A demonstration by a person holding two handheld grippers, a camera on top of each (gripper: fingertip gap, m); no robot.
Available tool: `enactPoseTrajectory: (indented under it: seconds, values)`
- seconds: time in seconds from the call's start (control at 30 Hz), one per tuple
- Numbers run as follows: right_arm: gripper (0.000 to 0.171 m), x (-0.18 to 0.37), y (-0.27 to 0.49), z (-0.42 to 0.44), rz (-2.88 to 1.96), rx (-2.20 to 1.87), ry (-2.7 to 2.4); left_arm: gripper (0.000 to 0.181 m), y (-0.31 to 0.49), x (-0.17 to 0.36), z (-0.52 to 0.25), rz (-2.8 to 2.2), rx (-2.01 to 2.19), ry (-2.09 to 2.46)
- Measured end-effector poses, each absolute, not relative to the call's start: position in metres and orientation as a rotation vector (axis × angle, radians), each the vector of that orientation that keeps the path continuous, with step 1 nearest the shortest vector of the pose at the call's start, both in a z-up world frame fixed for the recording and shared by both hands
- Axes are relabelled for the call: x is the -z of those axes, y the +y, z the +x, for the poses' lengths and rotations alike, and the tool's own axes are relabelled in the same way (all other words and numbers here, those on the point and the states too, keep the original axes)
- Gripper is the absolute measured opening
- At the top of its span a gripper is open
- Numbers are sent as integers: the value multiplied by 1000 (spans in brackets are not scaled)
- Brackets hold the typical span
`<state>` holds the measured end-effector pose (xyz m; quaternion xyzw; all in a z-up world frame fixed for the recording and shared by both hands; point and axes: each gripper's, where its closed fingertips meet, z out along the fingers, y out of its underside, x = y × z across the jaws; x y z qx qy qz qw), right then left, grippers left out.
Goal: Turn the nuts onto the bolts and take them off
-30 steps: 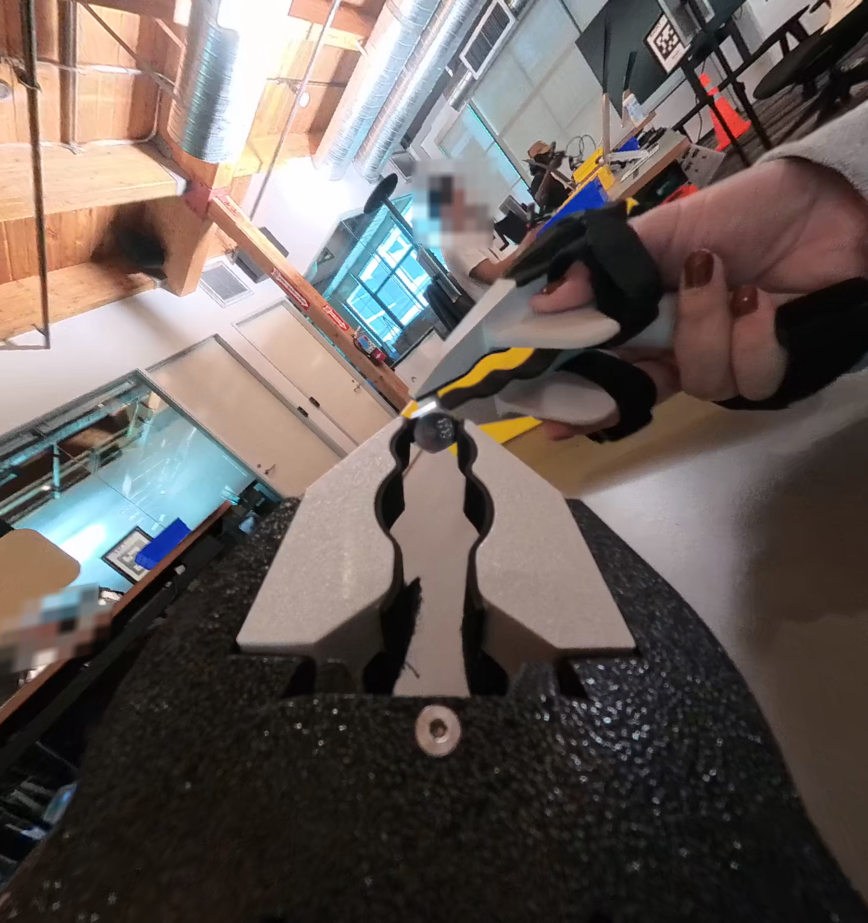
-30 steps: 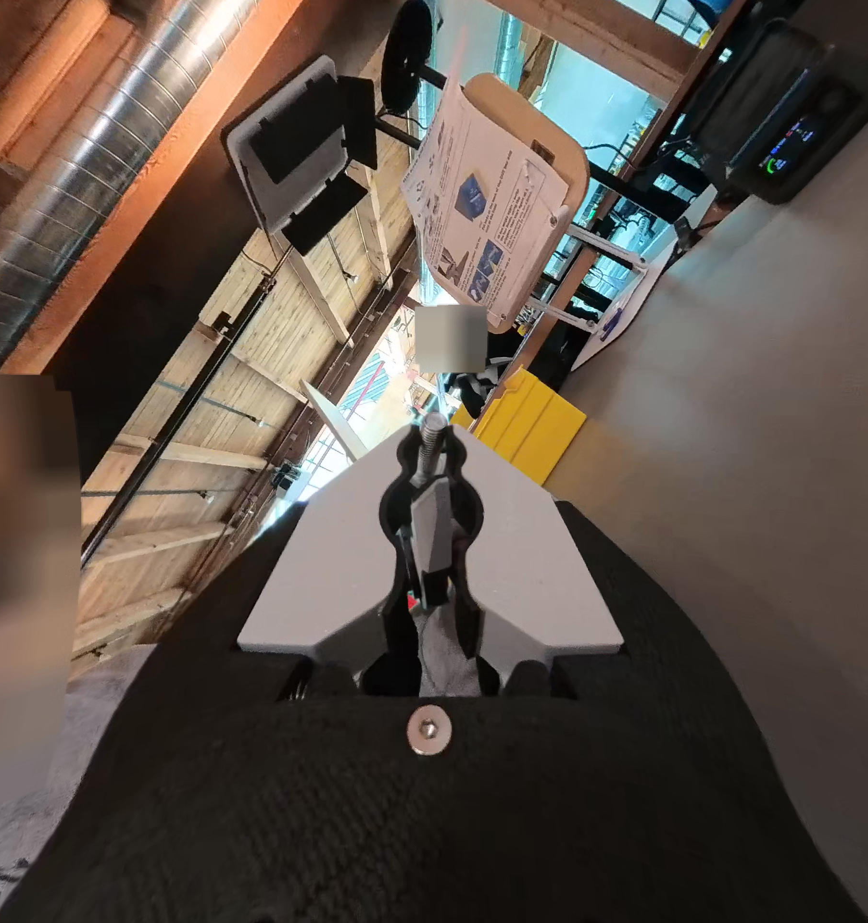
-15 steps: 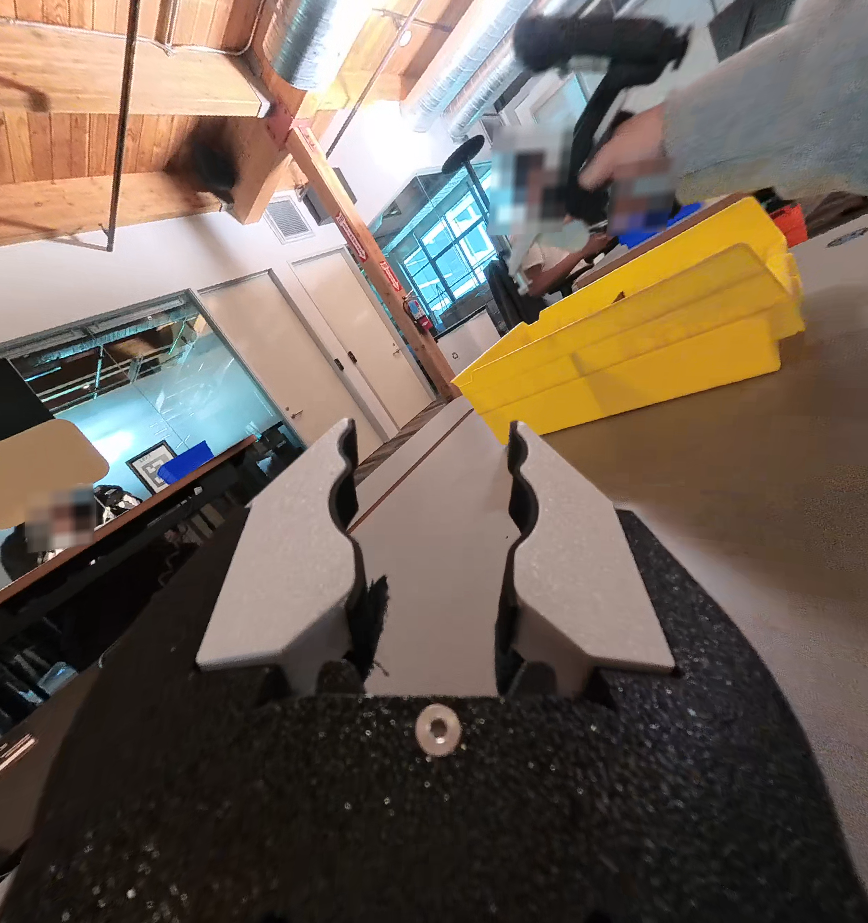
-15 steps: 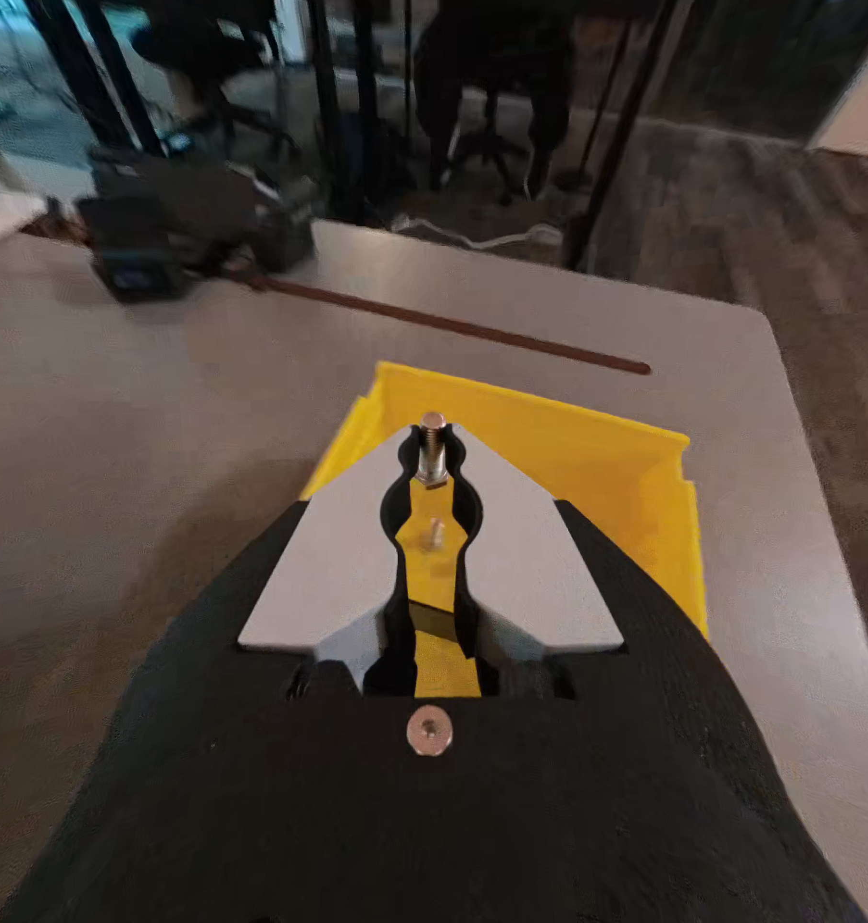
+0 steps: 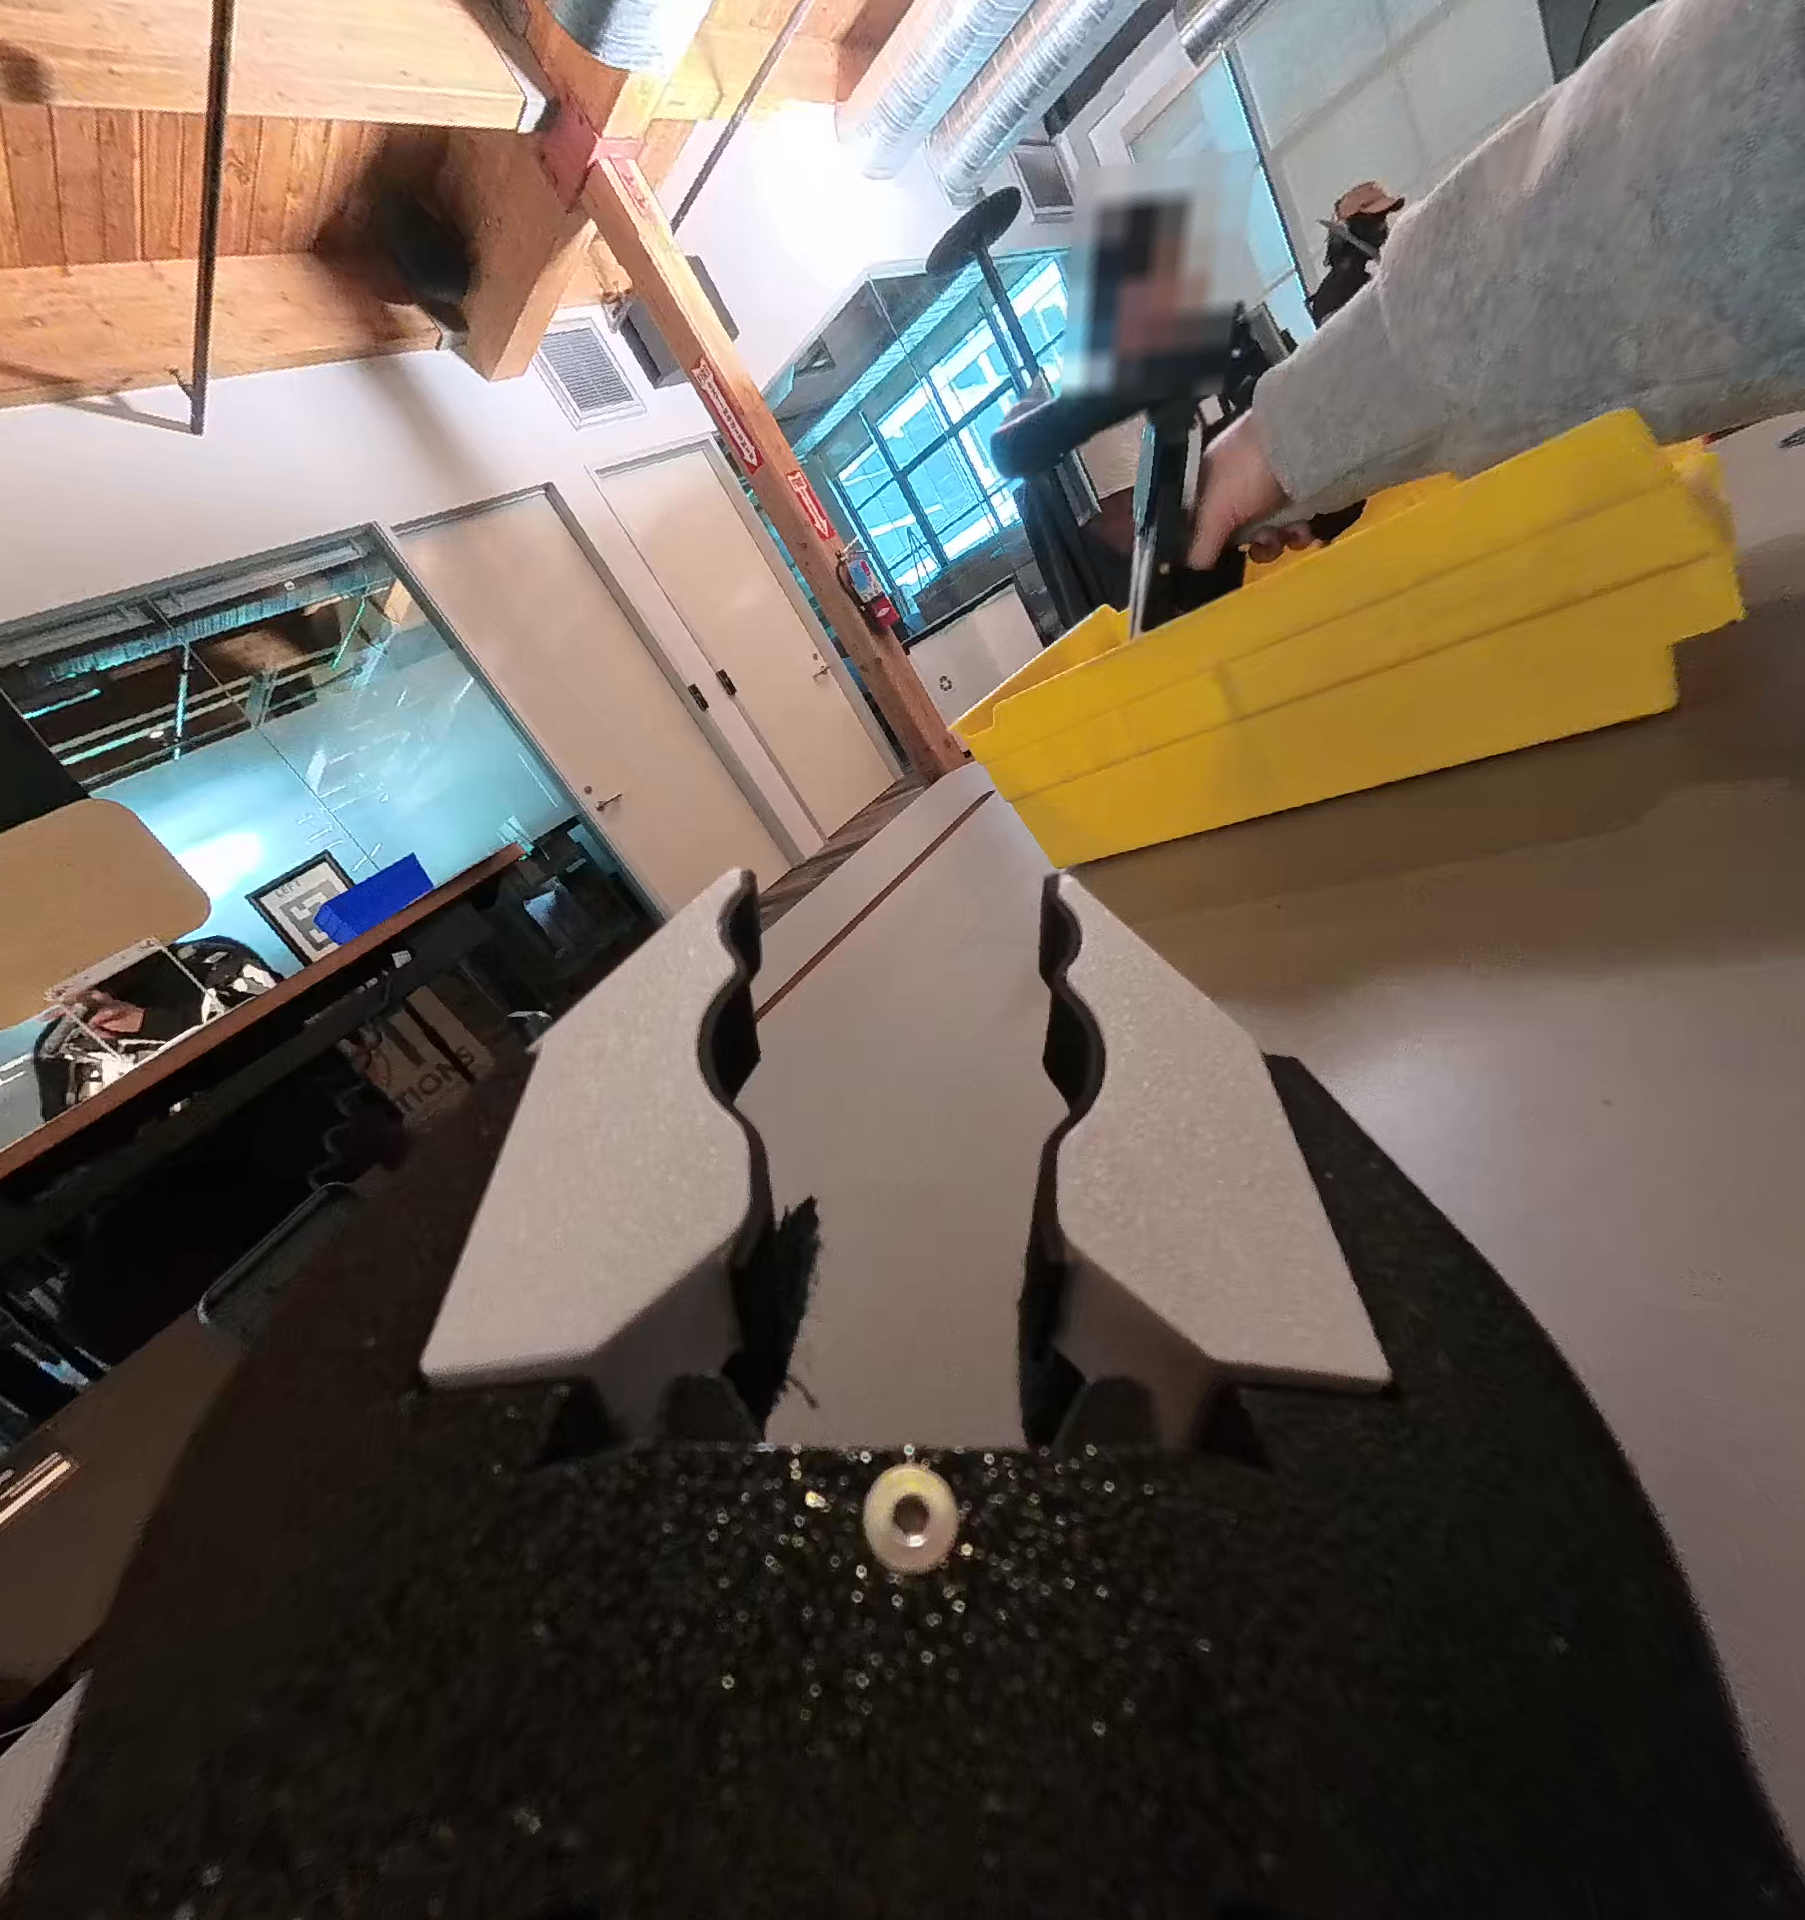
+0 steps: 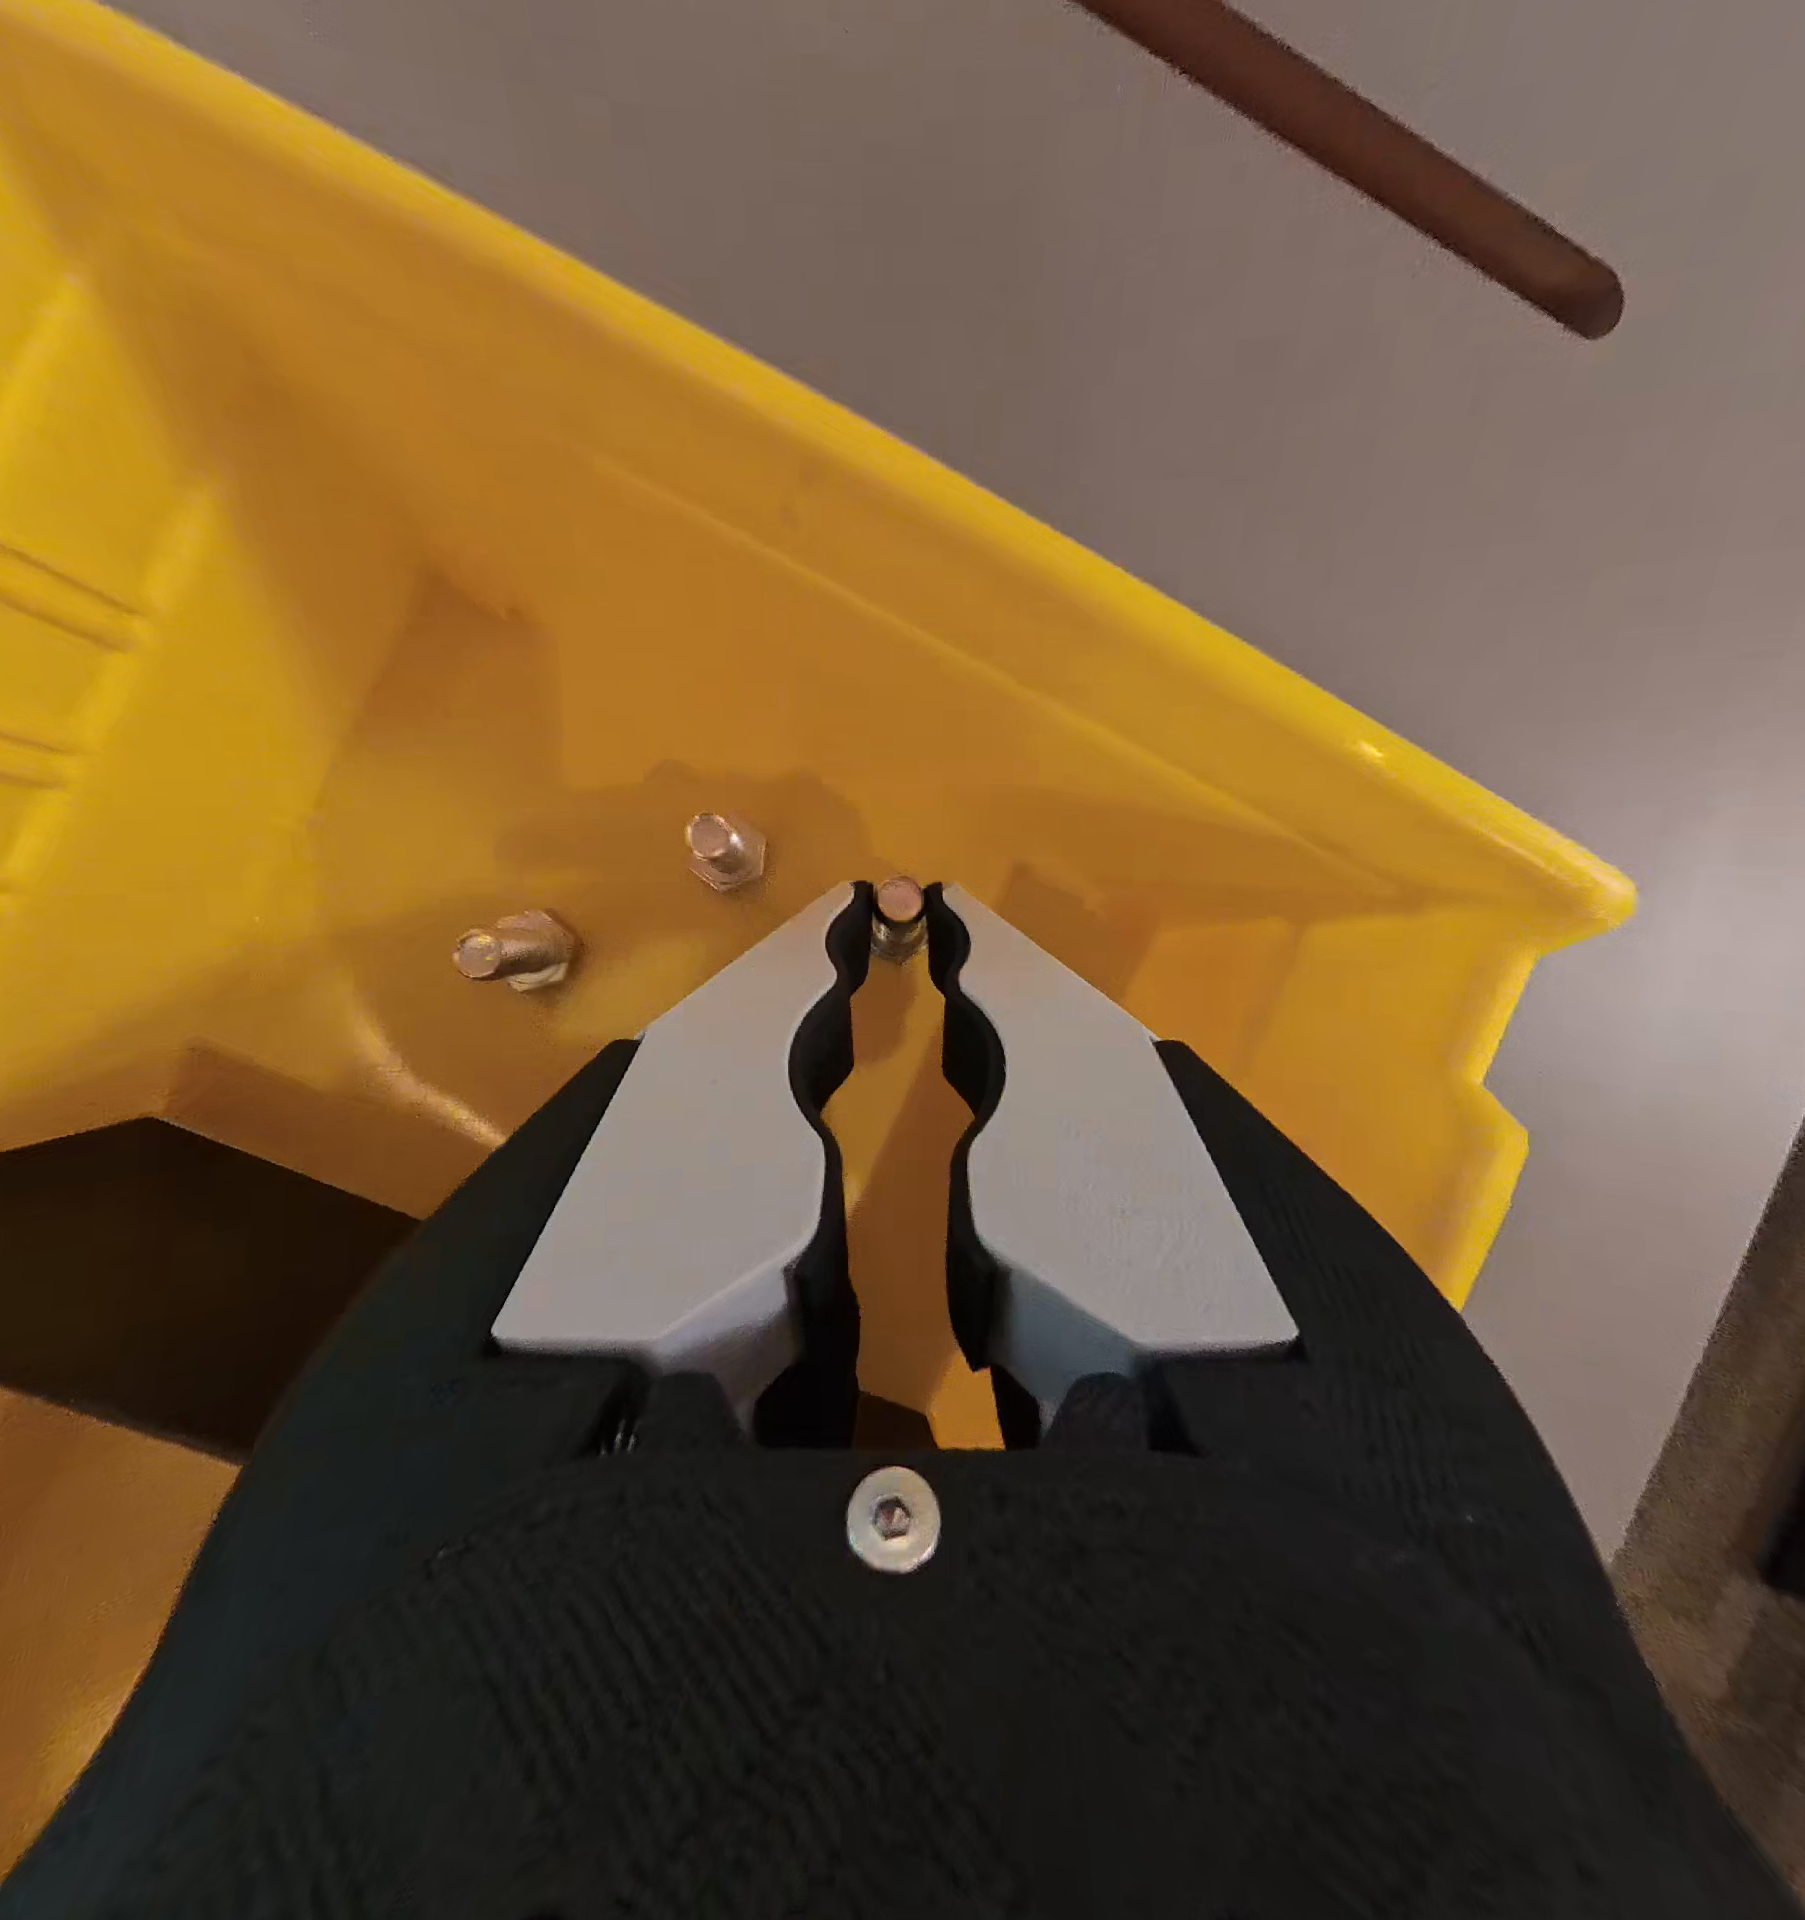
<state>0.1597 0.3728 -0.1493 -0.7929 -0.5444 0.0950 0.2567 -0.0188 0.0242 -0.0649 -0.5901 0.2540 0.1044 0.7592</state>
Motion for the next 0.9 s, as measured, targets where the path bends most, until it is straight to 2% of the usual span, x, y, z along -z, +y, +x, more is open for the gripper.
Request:
enactPoseTrajectory:
  seconds: [0.23,0.4,0.47,0.53,0.73,0.9]
  values:
    - [19,137,376,164,-2148,-200,-1428,52,23,68,-17,-1294,-228,573]
    - [27,35,360,182,-1735,-88,-1113,50,22,67,-19,-1294,-230,566]
    - [22,-4,330,201,-1552,-110,-967,44,21,68,-18,-1296,-236,577]
    - [10,-19,294,225,-1452,-148,-871,31,21,71,-16,-1304,-243,597]
    - [0,21,225,311,-1478,-203,-595,0,23,79,-23,-1346,-279,608]
    - [0,72,201,350,-1549,-313,-419,0,20,71,-58,-1369,-210,395]
